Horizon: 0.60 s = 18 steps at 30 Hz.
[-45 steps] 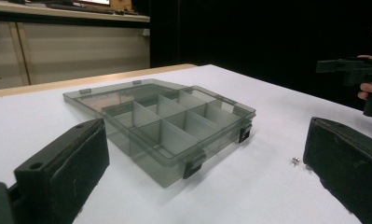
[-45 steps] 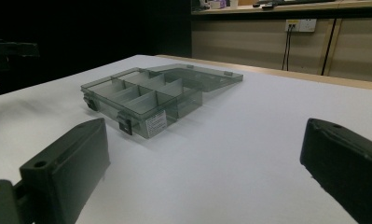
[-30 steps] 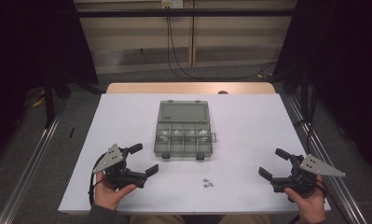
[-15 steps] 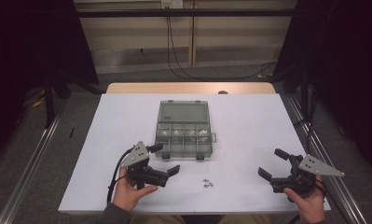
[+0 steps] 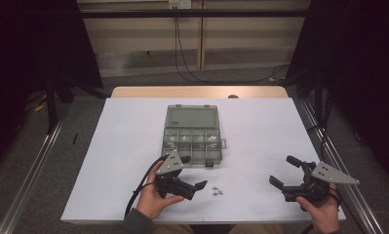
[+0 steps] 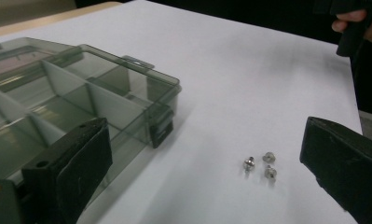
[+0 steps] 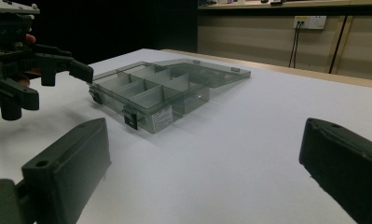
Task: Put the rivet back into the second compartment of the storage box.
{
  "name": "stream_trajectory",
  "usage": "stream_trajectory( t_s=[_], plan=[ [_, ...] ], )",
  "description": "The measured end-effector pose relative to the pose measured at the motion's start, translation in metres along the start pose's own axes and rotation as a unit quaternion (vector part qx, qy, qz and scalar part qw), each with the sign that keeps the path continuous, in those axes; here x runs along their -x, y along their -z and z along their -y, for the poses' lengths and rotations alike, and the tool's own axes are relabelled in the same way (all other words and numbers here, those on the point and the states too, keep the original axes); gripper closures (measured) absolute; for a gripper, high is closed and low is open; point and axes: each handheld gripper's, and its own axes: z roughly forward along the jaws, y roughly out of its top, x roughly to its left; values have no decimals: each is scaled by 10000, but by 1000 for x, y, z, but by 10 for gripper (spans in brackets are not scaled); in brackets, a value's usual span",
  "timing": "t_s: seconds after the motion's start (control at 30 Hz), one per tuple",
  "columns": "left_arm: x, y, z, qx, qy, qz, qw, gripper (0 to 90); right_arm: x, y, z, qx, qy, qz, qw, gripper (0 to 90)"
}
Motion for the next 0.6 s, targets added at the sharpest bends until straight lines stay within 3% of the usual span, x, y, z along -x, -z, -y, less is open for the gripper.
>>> stream_trajectory(
  t_s=[0.2, 0.33, 0.47, 0.5, 0.6],
  plan=[
    [6, -18, -2, -251, -35, 152, 9996, 37, 0, 0, 0, -3, 9, -4, 10000, 16],
    [8, -27, -3, -494, 85, 226, 9985, 83, 0, 0, 0, -12, 28, 0, 10000, 16],
    [11, -35, -5, -772, 137, 285, 9965, 161, 1, 0, 0, -13, 26, 1, 10000, 16],
    [11, -36, -5, -841, 150, 317, 9958, 220, 1, 0, 0, -8, 16, 1, 10000, 16],
    [14, -41, -5, -1130, 189, 403, 9926, 296, 1, 0, 0, -14, 20, -2, 10000, 16]
  ],
)
